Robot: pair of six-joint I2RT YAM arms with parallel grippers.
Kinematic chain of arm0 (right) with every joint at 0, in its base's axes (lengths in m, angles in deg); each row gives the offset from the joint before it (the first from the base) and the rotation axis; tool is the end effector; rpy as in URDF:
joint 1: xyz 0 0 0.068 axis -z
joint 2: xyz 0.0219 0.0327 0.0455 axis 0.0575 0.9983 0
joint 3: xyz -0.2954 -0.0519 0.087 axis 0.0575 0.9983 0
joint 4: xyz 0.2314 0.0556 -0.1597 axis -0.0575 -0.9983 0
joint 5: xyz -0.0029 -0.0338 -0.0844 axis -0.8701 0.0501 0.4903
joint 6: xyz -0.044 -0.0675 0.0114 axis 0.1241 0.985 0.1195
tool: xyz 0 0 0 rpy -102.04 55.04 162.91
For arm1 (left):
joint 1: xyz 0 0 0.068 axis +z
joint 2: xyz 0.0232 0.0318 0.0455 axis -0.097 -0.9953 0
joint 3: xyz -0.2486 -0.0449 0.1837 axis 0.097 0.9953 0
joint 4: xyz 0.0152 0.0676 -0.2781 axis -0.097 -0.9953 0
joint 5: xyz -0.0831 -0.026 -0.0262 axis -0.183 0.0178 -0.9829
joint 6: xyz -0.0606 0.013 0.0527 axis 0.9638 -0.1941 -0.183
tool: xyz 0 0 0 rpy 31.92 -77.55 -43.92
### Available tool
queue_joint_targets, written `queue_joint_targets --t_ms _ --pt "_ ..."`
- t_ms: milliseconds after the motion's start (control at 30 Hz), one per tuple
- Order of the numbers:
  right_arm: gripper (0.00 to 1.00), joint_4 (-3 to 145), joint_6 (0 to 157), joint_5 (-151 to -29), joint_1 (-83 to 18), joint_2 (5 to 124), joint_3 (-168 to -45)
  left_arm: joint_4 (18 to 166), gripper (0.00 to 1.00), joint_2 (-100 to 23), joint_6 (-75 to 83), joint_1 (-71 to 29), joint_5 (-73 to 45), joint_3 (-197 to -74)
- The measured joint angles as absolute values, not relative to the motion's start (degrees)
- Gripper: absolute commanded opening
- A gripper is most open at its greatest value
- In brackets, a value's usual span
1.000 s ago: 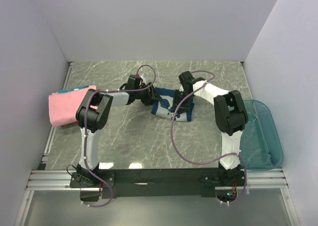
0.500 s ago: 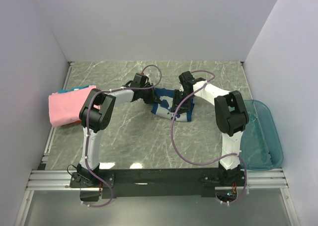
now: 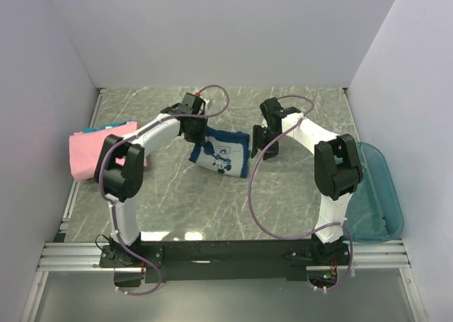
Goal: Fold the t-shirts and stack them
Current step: Neatly place the folded tshirt to the corner
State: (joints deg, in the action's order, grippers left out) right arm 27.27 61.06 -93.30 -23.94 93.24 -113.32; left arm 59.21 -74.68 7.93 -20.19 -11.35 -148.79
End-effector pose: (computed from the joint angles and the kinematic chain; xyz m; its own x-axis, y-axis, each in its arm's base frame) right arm 0.4036 0.1667 0.1920 -0.9766 0.0613 -0.2063 -0.0023 0.9556 0.2948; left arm 0.4300 -0.2152 0.2072 -0.8592 0.1164 -0.4982 0.2579 0.9395 -0.2254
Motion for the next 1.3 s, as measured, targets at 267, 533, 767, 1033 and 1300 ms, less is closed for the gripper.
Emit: queue_joint_targets --t_ms 267,533,767,1033,1300 --pt "0.56 27.3 62.4 -94.2 -23.7 93.2 -113.3 51.8 0.0 -62.6 2.9 -19.9 -4.9 -148.2" --pt "0.56 27.8 63.3 -95.8 -23.7 93.3 -113.3 46.4 0.0 -54.9 0.4 -19.7 0.0 -147.8" --pt "0.56 27.8 63.9 -97.1 -23.7 93.5 -113.3 41.5 0.0 -51.6 -0.2 -18.3 1.7 -148.5" --pt "0.56 27.9 64.3 -97.9 -23.7 94.6 -113.3 37.9 0.0 -48.6 0.2 -13.3 1.7 -151.5" --pt "0.56 27.9 64.7 -98.2 -23.7 96.4 -113.3 34.9 0.0 -47.7 2.1 -9.4 1.5 -158.0"
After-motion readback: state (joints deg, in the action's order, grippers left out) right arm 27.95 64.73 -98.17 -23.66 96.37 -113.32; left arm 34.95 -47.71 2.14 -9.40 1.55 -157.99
